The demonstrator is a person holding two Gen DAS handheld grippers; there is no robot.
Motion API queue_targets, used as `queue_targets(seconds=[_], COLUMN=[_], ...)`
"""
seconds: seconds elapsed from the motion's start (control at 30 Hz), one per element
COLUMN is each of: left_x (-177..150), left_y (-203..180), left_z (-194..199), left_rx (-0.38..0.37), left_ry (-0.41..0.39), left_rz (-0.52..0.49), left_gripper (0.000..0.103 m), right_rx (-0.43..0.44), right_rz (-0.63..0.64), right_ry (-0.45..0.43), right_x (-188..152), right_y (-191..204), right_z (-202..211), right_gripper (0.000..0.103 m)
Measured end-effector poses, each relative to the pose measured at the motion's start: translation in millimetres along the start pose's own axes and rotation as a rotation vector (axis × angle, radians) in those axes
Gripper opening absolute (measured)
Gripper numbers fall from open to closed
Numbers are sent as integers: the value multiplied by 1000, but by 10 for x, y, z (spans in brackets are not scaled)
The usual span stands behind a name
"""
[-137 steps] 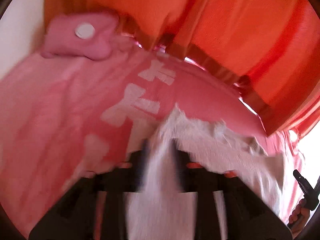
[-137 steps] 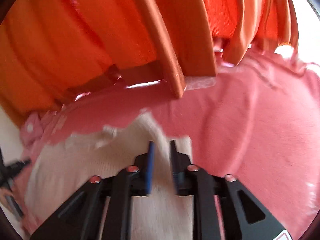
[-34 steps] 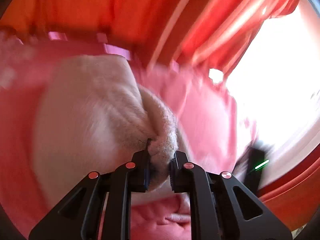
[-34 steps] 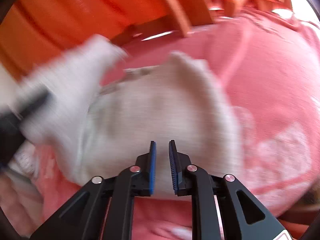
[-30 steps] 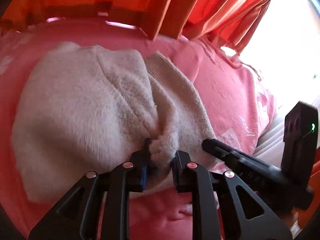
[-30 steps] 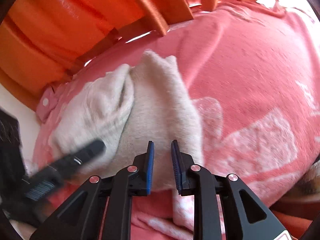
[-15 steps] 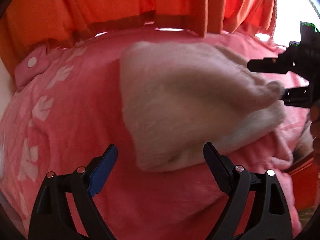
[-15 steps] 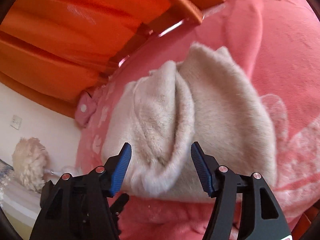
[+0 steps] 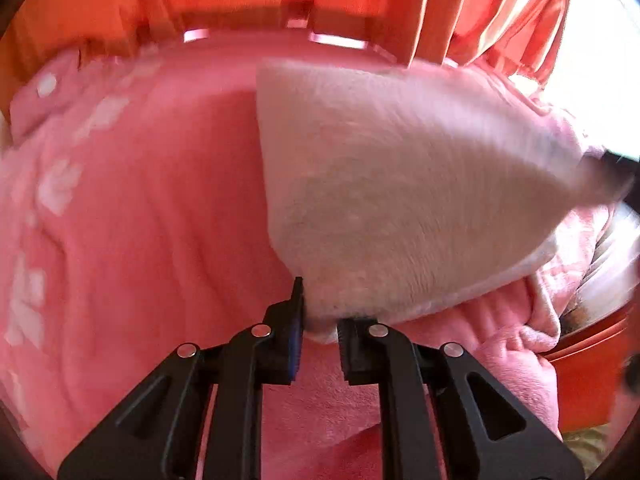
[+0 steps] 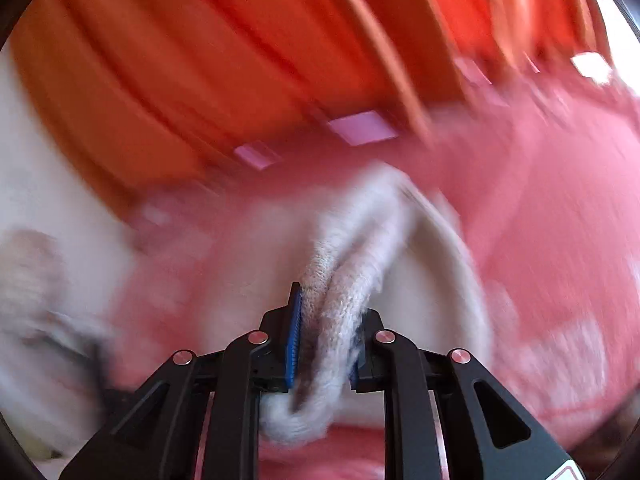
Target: Fold small clothes
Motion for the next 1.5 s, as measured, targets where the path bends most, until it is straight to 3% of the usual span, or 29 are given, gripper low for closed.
queue_targets(seconds=[0.1, 0.3, 0.37, 0.4, 0.5, 0.53, 0.57, 0.6, 0.63, 0.7, 0.77, 0.83, 0.9, 1.0, 1.07, 1.17, 1.23, 1.3, 1.33, 1.37, 1.43, 1.5], left_x=[-79, -21, 93, 205, 524, 594, 669, 735, 759, 773, 719, 673, 624, 603, 595, 597, 601, 600, 600, 598, 580, 562], left_y=[-7, -7, -15, -9, -42, -62, -72, -83, -91, -131, -175, -201, -230, -301, -314, -298, -298, -303, -307, -312, -319, -309], left_z=[11, 523, 696, 779, 783, 729, 656, 533, 447, 321, 224, 138, 35, -2, 7, 8, 5, 2, 4, 4, 14, 26], left_rx=[-35, -117, -122, -115, -128, -129, -130, -116, -99, -80, -64, -55, -23, 49, 64, 71, 77, 86, 89, 89, 96, 104], left_ry=[18, -78, -130, -166, -204, -197, -191, -170, -148, -123, -95, -80, -66, -75, -74, -71, -71, -72, -72, -70, -61, -58], left_rz=[35, 49, 62, 73, 99, 107, 110, 108, 102, 99, 89, 75, 47, -22, -39, -38, -39, -40, -39, -38, -49, -59], left_gripper=[13, 15, 36, 42, 47, 49, 49, 49, 48, 48, 49, 50, 50, 50, 50, 50, 50, 51, 51, 51, 51, 51], right_rx=[68, 117, 159, 162, 93, 74, 75, 85, 105, 166, 160, 81, -56, -12, 2, 38, 62, 10, -45, -41, -6, 19], right_rz=[-79, -113, -132, -131, -104, -95, -63, -41, -34, 12, 33, 14, 20, -18, -35, 42, 88, 131, 128, 103, 50, 50], right_ry=[-15, -28, -63, -77, -11, 15, 22, 30, 11, -125, -198, -150, -13, -44, -113, -186, -133, -26, 68, 87, 65, -11], right_x=[-92, 101, 244, 297, 416, 453, 479, 503, 563, 756, 847, 801, 578, 562, 634, 601, 386, 87, -120, -210, -224, -152], right_y=[-115, 67, 36, 14, 3, 29, 112, 195, 278, 472, 466, 234, -92, -96, 22, 278, 370, 286, 120, 43, 23, 121], right_z=[-35, 269, 371, 361, 28, -90, -154, -149, -62, 337, 558, 294, -262, -169, 175, 631, 597, 265, -33, -124, 2, 317], right_gripper=[16, 32, 54, 65, 69, 63, 49, 12, 13, 11, 10, 10, 10, 11, 11, 11, 11, 11, 5, 3, 4, 9])
Point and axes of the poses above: each gripper's, at about its wrist camera, not at the fingertips, and z roughly against the way its jaws point, y to its left, x to its top, the point moved 10 cm from there along -z, roughly the way its jaws point, and after that the axes turned 7 degrees about -z, right-handed, at the moved point
